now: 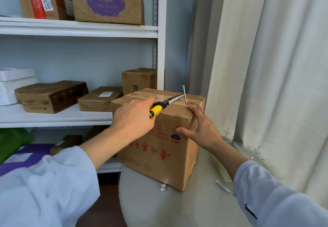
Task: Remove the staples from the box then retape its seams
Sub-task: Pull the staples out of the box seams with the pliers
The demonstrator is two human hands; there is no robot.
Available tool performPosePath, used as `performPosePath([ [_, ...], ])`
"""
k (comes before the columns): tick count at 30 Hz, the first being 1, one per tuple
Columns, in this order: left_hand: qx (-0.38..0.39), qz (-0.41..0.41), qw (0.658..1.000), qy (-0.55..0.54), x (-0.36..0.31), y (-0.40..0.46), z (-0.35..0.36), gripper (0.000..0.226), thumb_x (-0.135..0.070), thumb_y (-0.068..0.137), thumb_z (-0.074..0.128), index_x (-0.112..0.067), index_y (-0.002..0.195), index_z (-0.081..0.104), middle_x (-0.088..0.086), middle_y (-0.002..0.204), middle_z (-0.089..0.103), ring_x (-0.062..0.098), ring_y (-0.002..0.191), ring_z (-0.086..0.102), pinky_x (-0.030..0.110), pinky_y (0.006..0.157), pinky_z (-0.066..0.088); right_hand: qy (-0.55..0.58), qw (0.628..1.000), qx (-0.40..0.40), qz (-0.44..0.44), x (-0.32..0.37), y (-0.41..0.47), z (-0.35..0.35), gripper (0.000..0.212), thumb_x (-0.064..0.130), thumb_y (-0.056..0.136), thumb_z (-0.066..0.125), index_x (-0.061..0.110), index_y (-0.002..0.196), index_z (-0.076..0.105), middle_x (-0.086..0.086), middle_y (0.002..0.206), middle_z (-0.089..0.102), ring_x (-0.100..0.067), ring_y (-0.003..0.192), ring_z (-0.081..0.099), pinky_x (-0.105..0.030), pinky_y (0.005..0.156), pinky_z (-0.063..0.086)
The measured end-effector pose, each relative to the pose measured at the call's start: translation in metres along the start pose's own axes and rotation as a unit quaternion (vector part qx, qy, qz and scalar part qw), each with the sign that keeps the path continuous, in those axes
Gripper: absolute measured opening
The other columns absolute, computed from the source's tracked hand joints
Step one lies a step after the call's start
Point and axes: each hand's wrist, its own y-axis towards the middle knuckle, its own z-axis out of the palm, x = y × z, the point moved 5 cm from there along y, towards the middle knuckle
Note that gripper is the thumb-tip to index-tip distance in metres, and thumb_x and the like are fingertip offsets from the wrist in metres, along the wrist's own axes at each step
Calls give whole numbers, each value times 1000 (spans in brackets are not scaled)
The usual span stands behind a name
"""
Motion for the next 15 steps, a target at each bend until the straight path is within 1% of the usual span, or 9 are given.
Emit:
performPosePath([
  [3, 14, 16, 999, 33, -3, 2, -5, 21, -43, 93, 50, -29, 110, 50, -4, 88, 60, 17, 75, 58, 31, 58, 52, 16, 998, 53, 18, 3, 0, -3, 103, 71, 64, 62, 37, 149, 14, 6, 160, 4, -29, 142, 28, -50, 111, 34],
  [4, 24, 18, 999, 37, -4, 0, -3, 21, -43, 94, 50, -29, 109, 50, -5, 86, 59, 16, 74, 57, 28, 56, 49, 30, 998, 50, 26, 5, -2, -7, 106, 71, 63, 60, 37, 151, 12, 4, 161, -2, -29, 145, 22, -50, 113, 29],
  [5, 33, 19, 999, 38, -5, -3, -1, 20, -43, 94, 49, -29, 108, 50, -6, 83, 57, 15, 71, 56, 26, 53, 45, 52, 998, 29, 31, 8, -5, -13, 103, 69, 65, 60, 36, 151, 15, 2, 162, -2, -28, 146, 18, -49, 113, 26],
  [6, 41, 19, 998, 37, -6, -6, 2, 19, -43, 94, 49, -28, 107, 50, -6, 81, 56, 15, 70, 55, 25, 51, 41, 84, 996, -11, 32, 12, -8, -20, 94, 65, 70, 61, 34, 150, 23, 1, 162, 6, -26, 146, 20, -48, 113, 27],
  [7, 46, 20, 998, 34, -7, -8, 4, 19, -42, 95, 48, -28, 107, 50, -5, 81, 57, 16, 70, 55, 25, 51, 39, 123, 990, -61, 29, 13, -11, -27, 81, 62, 75, 61, 32, 146, 36, 1, 158, 23, -23, 143, 29, -45, 110, 31],
  [9, 47, 20, 998, 25, -10, -14, 6, 20, -42, 95, 48, -29, 109, 50, -4, 85, 59, 19, 74, 57, 27, 55, 42, 199, 971, -131, 18, 17, -16, -39, 54, 53, 81, 62, 27, 129, 60, 3, 134, 58, -17, 124, 53, -37, 100, 45],
  [10, 46, 21, 999, 20, -12, -16, 6, 20, -42, 94, 48, -29, 110, 51, -3, 87, 60, 20, 76, 57, 29, 57, 45, 219, 965, -142, 14, 20, -19, -43, 42, 47, 84, 63, 24, 120, 67, 4, 120, 67, -14, 110, 62, -35, 95, 50],
  [12, 48, 28, 998, 17, -17, -19, 7, 21, -41, 94, 49, -28, 110, 51, -3, 89, 60, 21, 77, 59, 32, 62, 52, 227, 964, -139, 17, 25, -23, -46, 28, 33, 87, 66, 19, 109, 73, 4, 103, 73, -12, 89, 68, -37, 88, 56],
  [15, 53, 31, 998, 12, -25, -24, 8, 22, -42, 94, 49, -27, 111, 51, -2, 91, 61, 20, 76, 57, 30, 60, 48, 236, 961, -141, 39, 24, -28, -48, 19, 27, 87, 67, 16, 100, 75, 2, 88, 74, -15, 81, 69, -41, 84, 58],
])
